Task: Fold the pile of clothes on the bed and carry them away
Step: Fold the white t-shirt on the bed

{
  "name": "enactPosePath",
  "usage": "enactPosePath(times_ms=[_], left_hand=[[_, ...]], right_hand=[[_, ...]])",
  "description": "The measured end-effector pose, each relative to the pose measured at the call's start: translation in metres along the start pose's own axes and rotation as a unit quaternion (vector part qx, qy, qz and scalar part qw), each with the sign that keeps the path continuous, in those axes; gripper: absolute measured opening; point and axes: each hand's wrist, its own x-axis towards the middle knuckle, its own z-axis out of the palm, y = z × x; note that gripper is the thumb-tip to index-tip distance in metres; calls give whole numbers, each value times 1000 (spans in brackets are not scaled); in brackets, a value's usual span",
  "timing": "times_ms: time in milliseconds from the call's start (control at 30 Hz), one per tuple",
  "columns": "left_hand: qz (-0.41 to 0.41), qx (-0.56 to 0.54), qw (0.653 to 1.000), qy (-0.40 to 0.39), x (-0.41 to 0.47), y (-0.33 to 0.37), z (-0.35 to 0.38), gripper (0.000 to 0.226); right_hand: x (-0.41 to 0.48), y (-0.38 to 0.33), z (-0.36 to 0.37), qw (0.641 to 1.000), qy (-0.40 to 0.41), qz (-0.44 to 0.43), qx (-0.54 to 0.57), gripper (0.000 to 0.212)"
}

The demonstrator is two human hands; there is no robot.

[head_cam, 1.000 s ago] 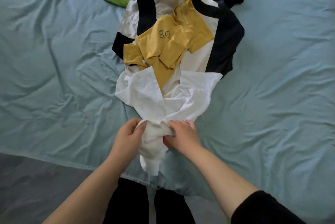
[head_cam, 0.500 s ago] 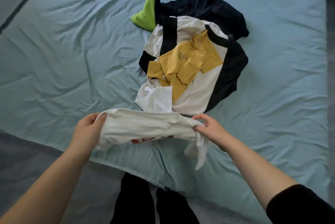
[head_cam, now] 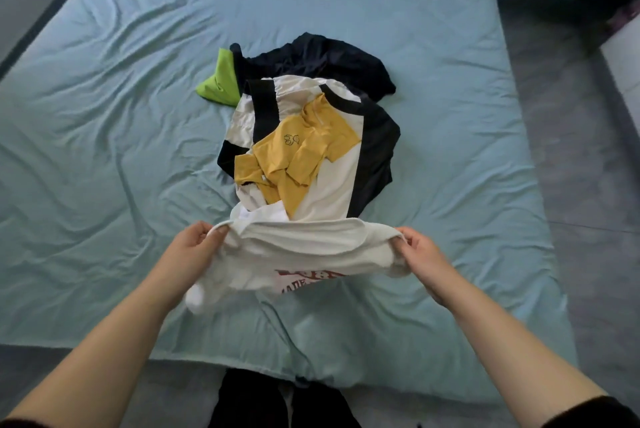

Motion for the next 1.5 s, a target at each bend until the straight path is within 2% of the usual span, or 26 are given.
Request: enactPosePath(times_ms=[133,200,267,333,400,467,533,633,700,767,867,933,1067,1200,1400,1500], left_hand=[[13,83,996,-43,0,26,16,29],[9,125,988,-88,-1,35,20,34],[-3,180,972,-150,-1,41,24,37],[-8,224,958,-181,1,42,31,36],[1,215,963,-160,9,39,41,35],[0,182,975,-125,23,32,51,38],[-10,178,975,-130,41,22,60,39],[-34,194,967,-164,73,4,72,24],[-44,189,968,-160,97,-6,80,14],[-29,204,968,-143,123,-13,89,14],[-4,253,963,-93,163,-14,107,22],[2,240,969,-60,190,-10,119,21],[14,181,983,20,250,11,130,12],[35,165,983,69,298,29,137,10],[8,228,973,28,315,3,158,27],[18,255,962,99,289,-14,159,52]], right_hand=[[-16,-3,-18,998,-28,60,-13,22],[-25,-2,-29,990,-94,107,-25,24],[-34,1,-40,967,-190,170,-22,24],[-36,9,-50,953,-227,197,-20,29],[-30,17,-56,967,-179,175,-34,29],[-15,26,-59,983,-78,133,-94,24],[6,40,-63,981,1,104,-167,25],[46,62,-64,974,44,94,-203,15],[76,72,-62,970,75,90,-212,13],[106,80,-59,960,89,69,-255,21],[151,84,-54,941,90,36,-325,23],[180,81,-51,930,102,11,-353,25],[241,57,-47,915,142,-23,-377,28],[301,37,-41,917,187,-34,-351,25],[341,67,-21,908,157,-1,-387,21],[319,89,-16,909,176,-32,-376,44]])
